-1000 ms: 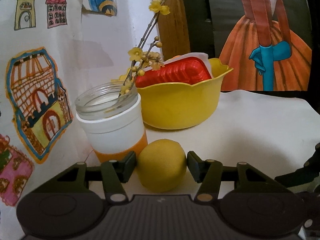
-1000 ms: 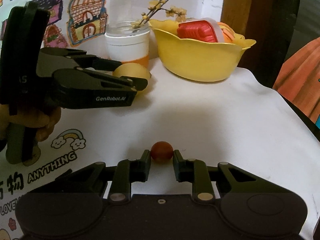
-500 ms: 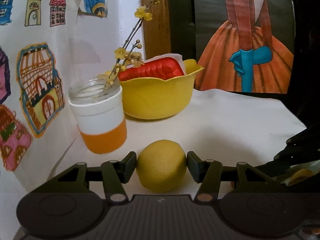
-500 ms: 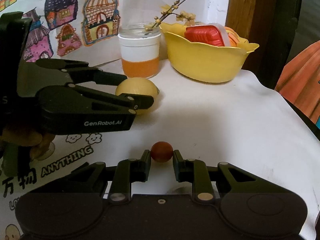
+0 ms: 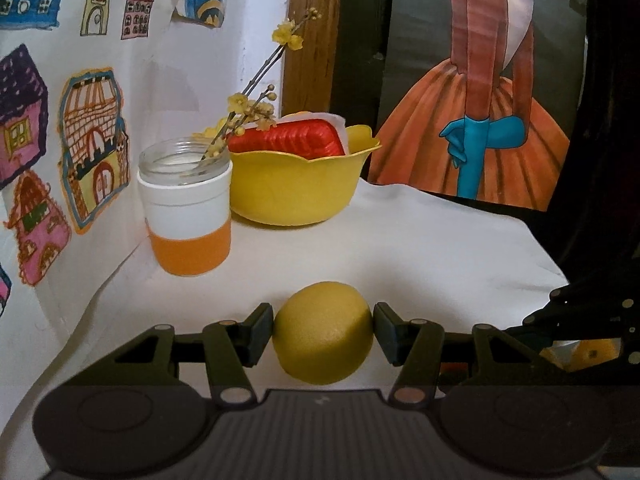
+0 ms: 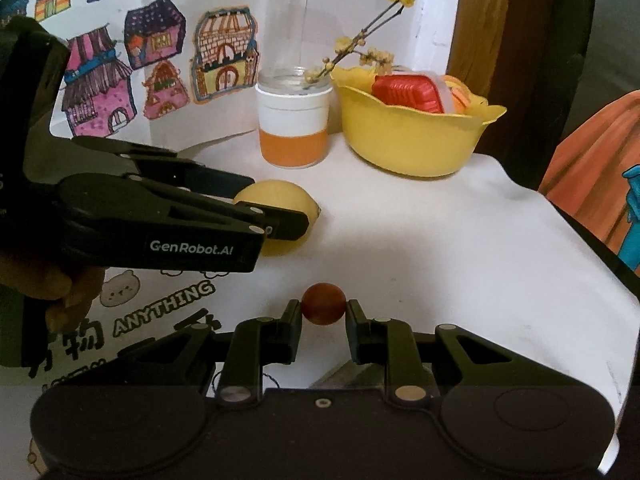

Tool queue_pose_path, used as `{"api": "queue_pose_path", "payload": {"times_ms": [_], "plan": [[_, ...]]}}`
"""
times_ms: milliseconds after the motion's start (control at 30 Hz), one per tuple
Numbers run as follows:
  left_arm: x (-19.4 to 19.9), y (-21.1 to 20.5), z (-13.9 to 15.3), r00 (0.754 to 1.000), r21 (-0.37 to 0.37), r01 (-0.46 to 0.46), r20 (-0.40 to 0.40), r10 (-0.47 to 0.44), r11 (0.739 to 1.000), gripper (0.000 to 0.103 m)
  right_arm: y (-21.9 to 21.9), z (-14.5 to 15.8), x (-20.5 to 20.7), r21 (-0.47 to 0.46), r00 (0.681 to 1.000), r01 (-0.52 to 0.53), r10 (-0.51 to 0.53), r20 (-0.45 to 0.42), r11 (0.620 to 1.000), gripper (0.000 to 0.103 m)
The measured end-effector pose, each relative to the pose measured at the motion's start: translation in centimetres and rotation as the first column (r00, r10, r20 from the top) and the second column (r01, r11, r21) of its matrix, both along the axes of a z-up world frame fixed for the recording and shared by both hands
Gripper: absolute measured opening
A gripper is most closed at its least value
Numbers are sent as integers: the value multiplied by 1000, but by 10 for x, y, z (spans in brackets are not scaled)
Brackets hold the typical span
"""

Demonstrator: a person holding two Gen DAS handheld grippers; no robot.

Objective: Organize fruits
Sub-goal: 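Carry the yellow fruit with left tool while right tool carries the tomato to the tray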

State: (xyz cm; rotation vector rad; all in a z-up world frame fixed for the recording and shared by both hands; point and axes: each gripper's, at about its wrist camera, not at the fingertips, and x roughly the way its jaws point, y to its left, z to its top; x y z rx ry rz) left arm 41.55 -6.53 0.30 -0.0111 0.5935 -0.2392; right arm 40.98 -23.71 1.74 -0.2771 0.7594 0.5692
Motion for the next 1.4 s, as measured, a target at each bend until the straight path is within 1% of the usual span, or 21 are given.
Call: {"api": "queue_pose_path", "payload": {"times_ms": [400, 700, 1133, 1400], "plan": [[-28, -9, 19, 1000, -22, -6, 6, 6, 1000, 59, -22, 23, -32, 17, 998, 41, -42, 36, 999, 25], [-57, -26, 36, 1000, -49, 2, 3, -2, 999, 59, -46, 39, -70, 12, 995, 81, -81, 58, 997, 25], [-100, -69, 66, 996, -36, 87, 39, -85, 996, 59, -86, 64, -124, -2, 985, 136, -135, 105, 991, 25], [-130, -95, 71, 990, -18, 136, 50, -135, 991, 59, -103, 66, -153, -2, 984, 146, -145, 105, 989, 25]]}}
